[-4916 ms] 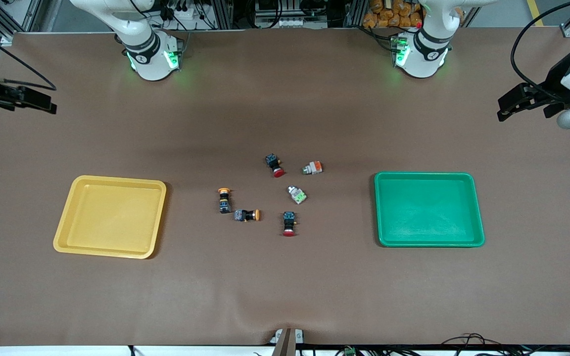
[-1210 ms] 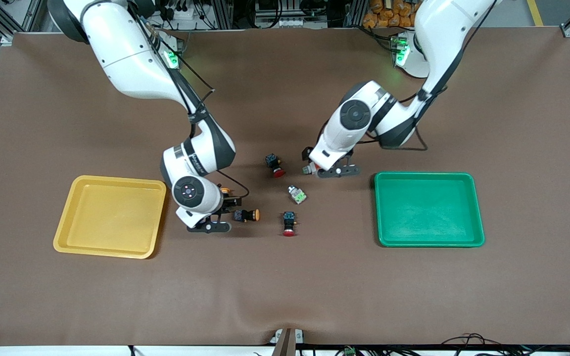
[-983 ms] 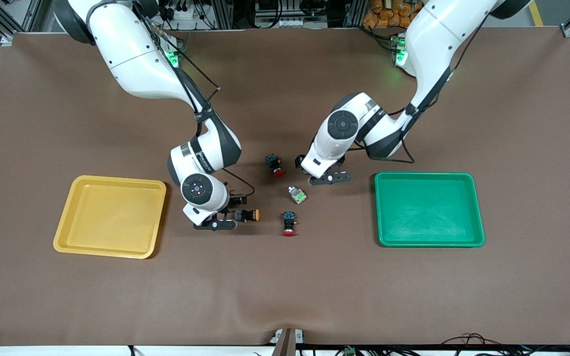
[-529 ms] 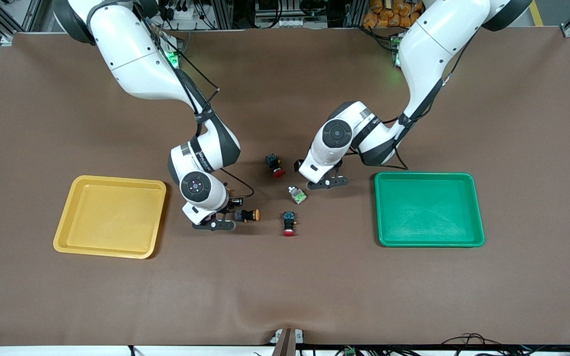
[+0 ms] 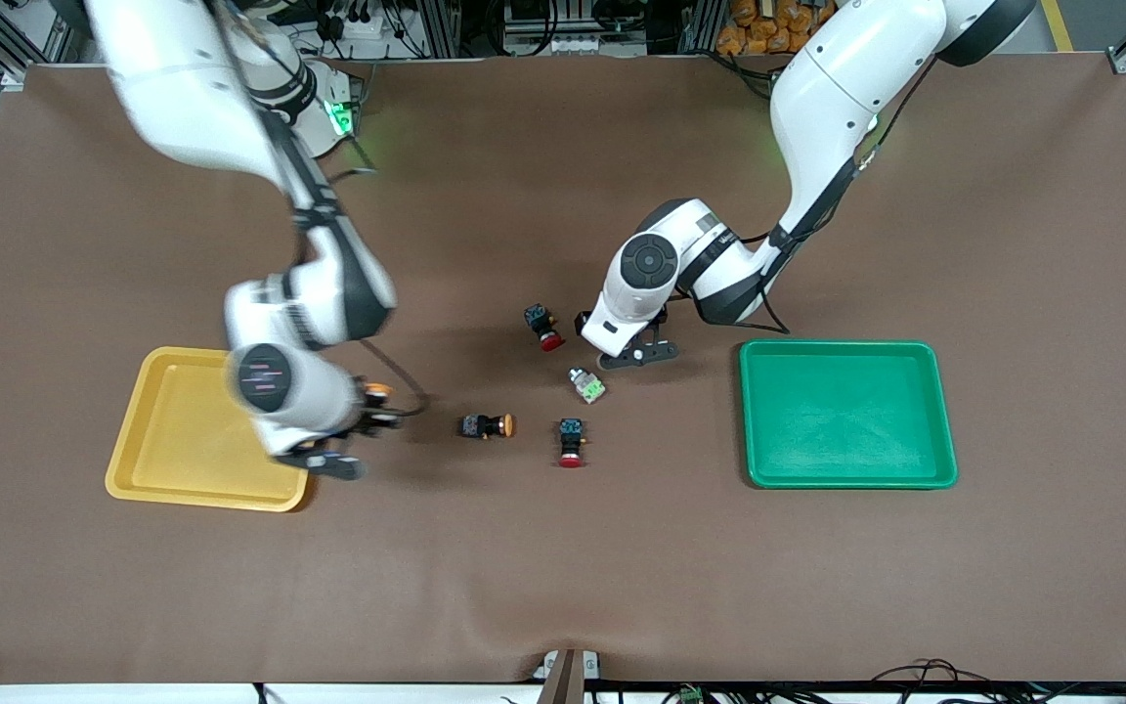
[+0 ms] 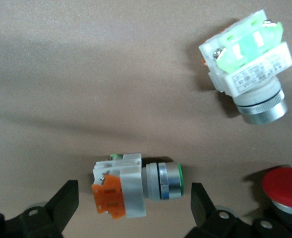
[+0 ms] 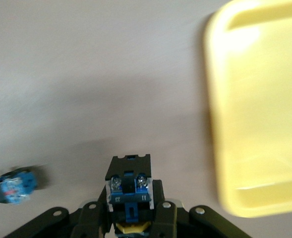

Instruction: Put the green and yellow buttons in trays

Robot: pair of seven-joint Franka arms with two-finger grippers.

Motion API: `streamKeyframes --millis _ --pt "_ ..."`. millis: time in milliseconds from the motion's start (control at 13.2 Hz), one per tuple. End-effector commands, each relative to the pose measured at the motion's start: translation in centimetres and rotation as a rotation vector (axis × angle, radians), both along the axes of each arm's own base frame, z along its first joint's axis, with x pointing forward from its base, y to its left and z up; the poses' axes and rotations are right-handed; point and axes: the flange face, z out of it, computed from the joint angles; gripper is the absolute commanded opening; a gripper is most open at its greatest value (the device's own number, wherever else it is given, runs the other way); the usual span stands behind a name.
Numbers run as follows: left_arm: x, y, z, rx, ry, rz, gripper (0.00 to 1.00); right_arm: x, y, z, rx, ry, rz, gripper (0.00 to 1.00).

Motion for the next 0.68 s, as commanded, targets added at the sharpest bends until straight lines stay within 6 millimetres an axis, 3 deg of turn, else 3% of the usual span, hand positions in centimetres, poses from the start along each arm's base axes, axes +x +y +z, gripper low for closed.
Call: streamKeyframes --millis 0,151,227,303,378,454,529,605 --pt "0.5 -0.2 -0.5 0.016 -0.035 -0.001 1.0 0.2 -9.8 0.2 0.021 0.036 0.025 0.0" --pt "0.6 -0.2 -0.6 0.02 -0.042 -0.009 0.88 0.6 -17.5 -0.4 0.05 0.042 0.086 0.0" --pt "0.5 -0.2 -0.6 0.019 -0.041 -0.01 0.74 0.6 -20.6 -0.7 0.063 0.037 0.118 0.0" --pt "0.6 -0.3 -0.5 0.018 -0.043 -0.01 0.52 0.6 -23.1 -1.2 0.078 0.033 0.148 0.0" --pt "0.6 -0.3 -0.5 0.018 -0.045 -0.011 0.26 0.7 -24.7 -1.4 0.088 0.028 0.188 0.09" --pt "1.0 -0.4 -0.1 0.013 -0.052 -0.011 0.02 0.9 -25.1 -1.5 0.095 0.024 0.222 0.8" --pt "1.4 -0.1 0.2 0.012 -0.057 -0.017 0.0 0.9 -24.8 -1.5 0.1 0.022 0.236 1.0" --pt "2.3 0.9 0.8 0.015 -0.065 -0.017 0.0 1.0 -24.2 -1.4 0.1 0.024 0.238 1.0"
